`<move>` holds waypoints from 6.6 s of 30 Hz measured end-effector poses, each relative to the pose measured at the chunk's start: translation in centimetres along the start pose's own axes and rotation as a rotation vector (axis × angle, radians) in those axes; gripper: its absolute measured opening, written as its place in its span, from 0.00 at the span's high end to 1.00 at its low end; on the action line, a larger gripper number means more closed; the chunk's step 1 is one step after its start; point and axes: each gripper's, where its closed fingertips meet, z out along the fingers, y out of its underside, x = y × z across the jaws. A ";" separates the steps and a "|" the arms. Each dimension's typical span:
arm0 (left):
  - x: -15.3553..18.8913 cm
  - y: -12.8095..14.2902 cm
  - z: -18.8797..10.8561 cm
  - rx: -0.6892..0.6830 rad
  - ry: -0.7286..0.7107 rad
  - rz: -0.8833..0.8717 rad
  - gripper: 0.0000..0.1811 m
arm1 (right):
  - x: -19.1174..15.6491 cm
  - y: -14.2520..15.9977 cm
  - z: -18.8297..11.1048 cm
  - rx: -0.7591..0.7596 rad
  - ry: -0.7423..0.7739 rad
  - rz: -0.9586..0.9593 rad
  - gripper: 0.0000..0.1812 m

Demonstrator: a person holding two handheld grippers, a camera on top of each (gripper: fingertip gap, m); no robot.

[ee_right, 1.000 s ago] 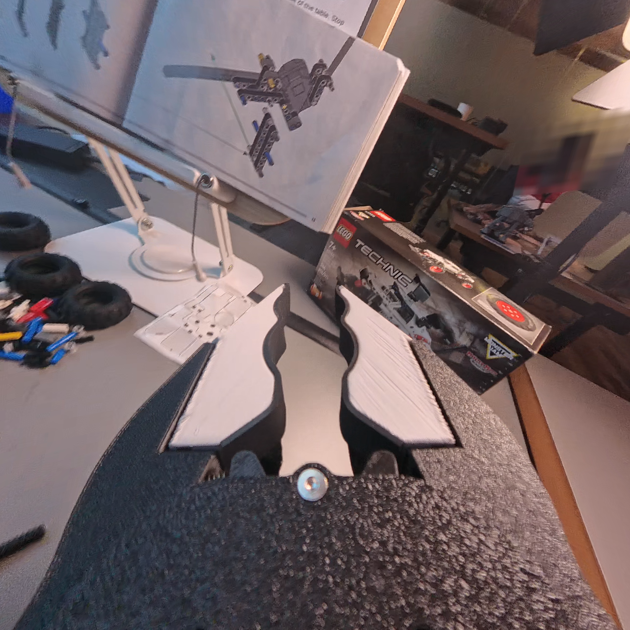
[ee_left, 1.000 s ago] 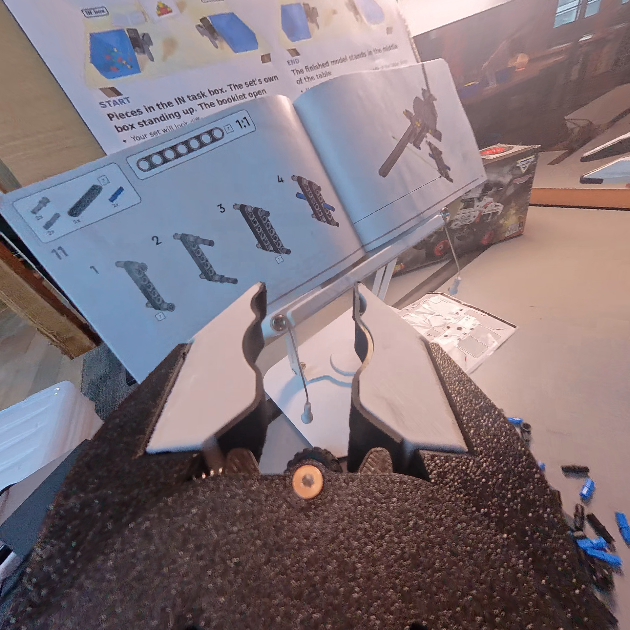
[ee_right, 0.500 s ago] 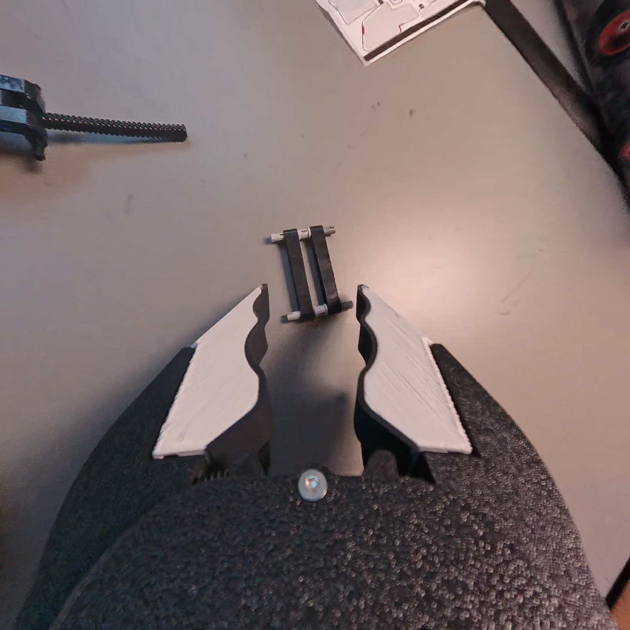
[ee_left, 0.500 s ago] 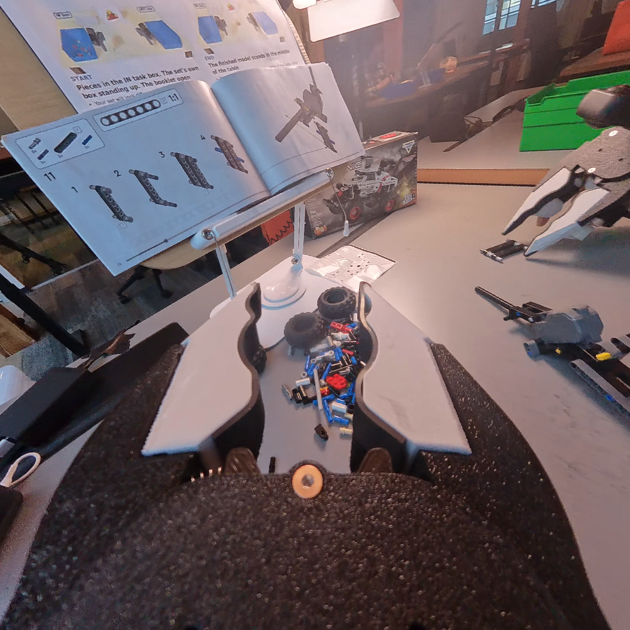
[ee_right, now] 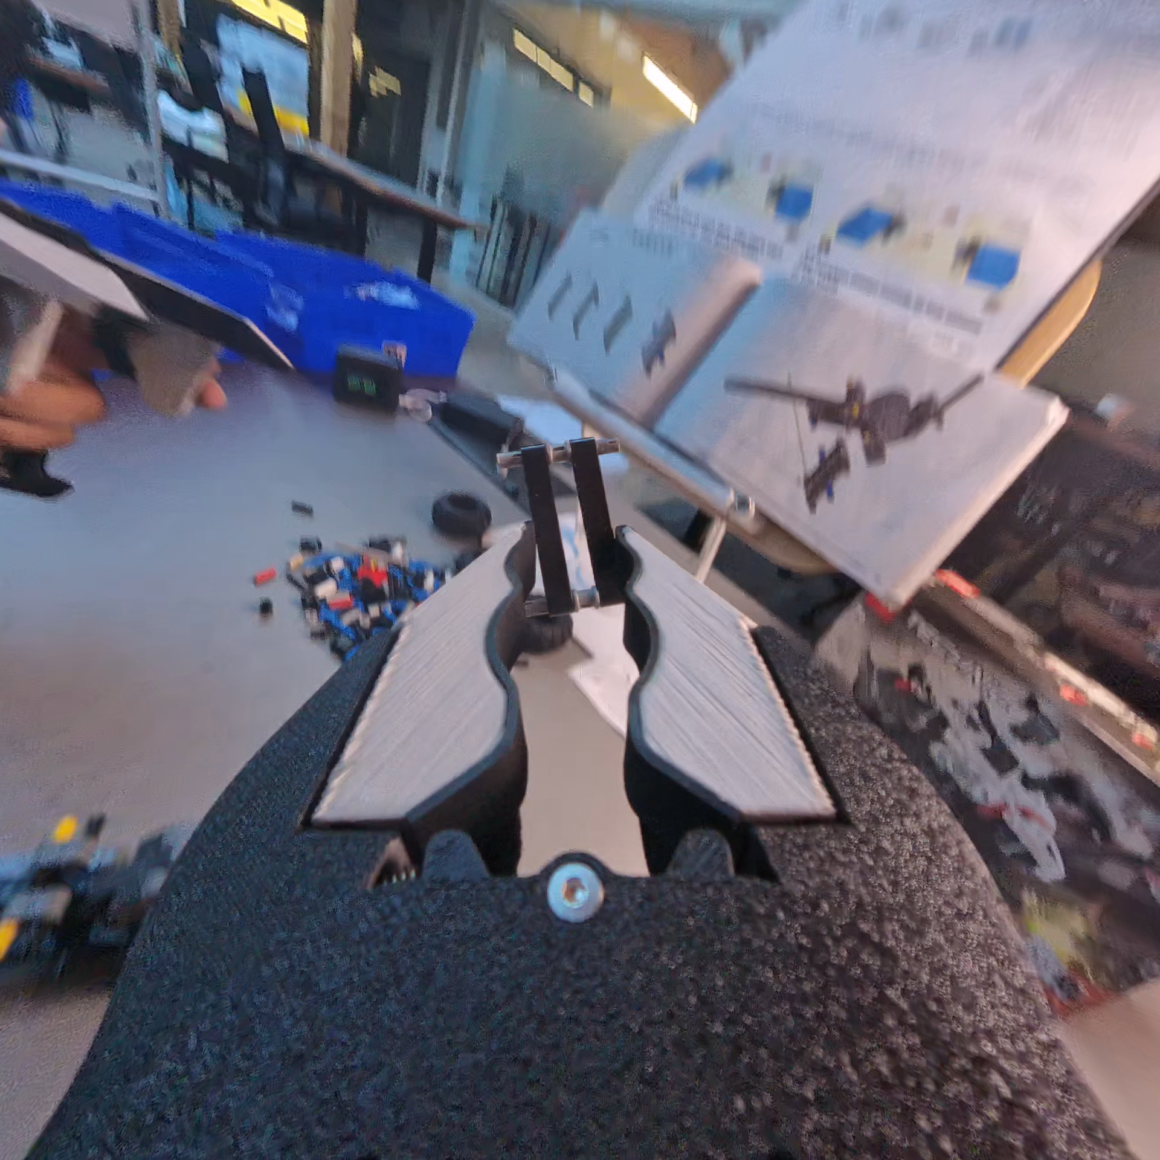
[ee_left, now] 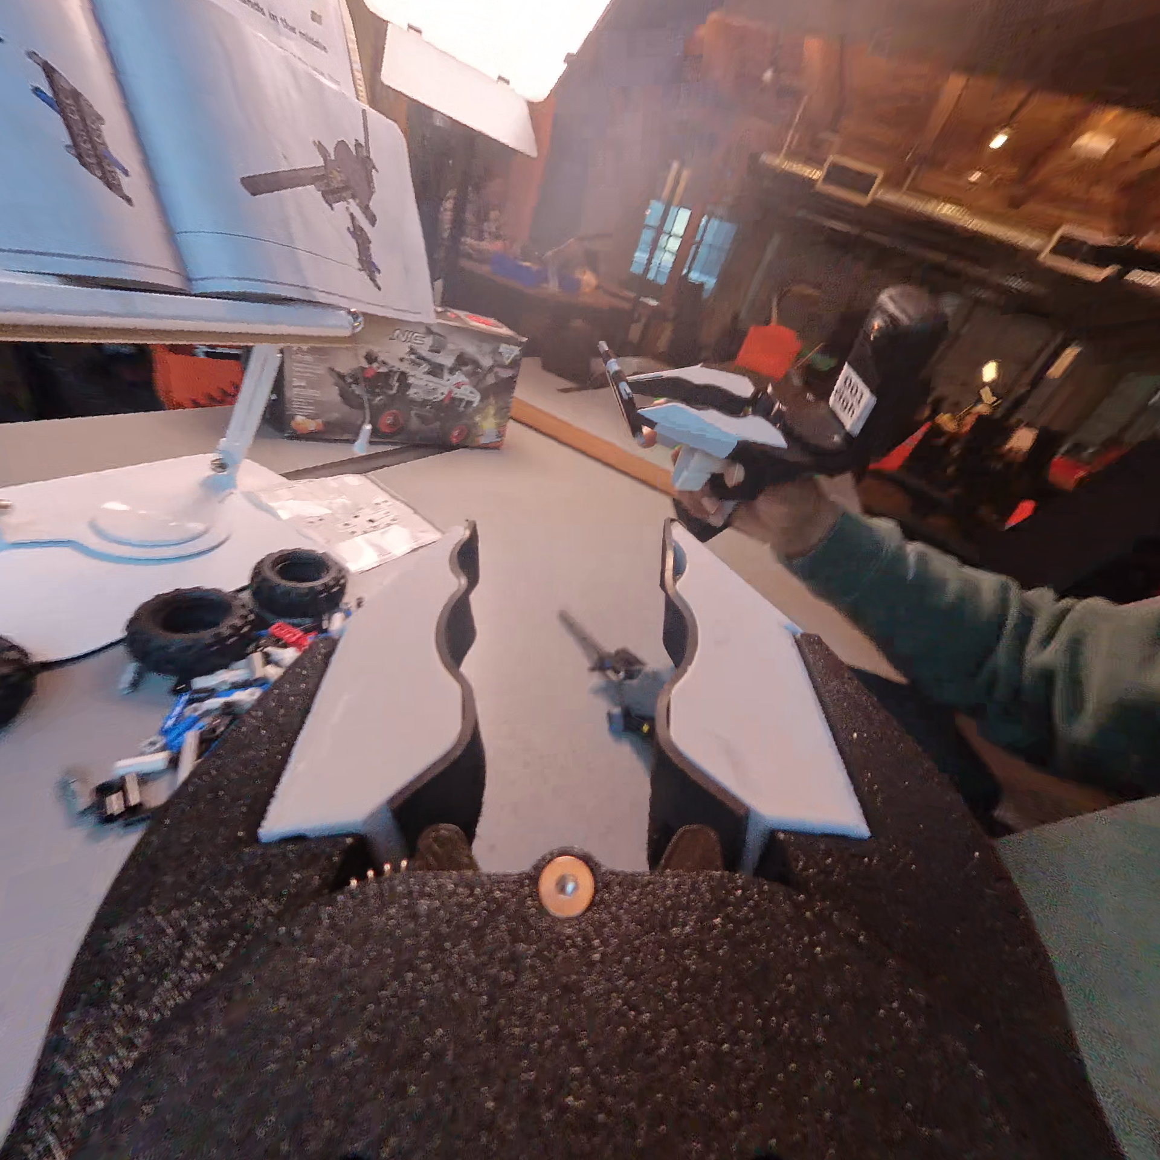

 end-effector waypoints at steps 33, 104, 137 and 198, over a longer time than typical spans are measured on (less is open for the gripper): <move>5.3 6.2 0.9 -0.260 0.359 0.463 0.96 | -16.1 -2.6 0.9 0.139 -0.554 0.051 0.96; 7.6 4.0 -1.2 -0.210 0.475 0.461 0.97 | -17.8 -2.7 -0.6 0.031 -0.727 0.079 0.96; 7.0 6.2 -0.8 -0.251 0.471 0.408 0.97 | -18.6 -1.0 0.3 0.016 -0.698 0.086 0.96; 5.6 7.9 -0.5 -0.402 0.383 0.067 1.00 | -18.1 1.1 0.8 -0.046 -0.540 -0.251 0.97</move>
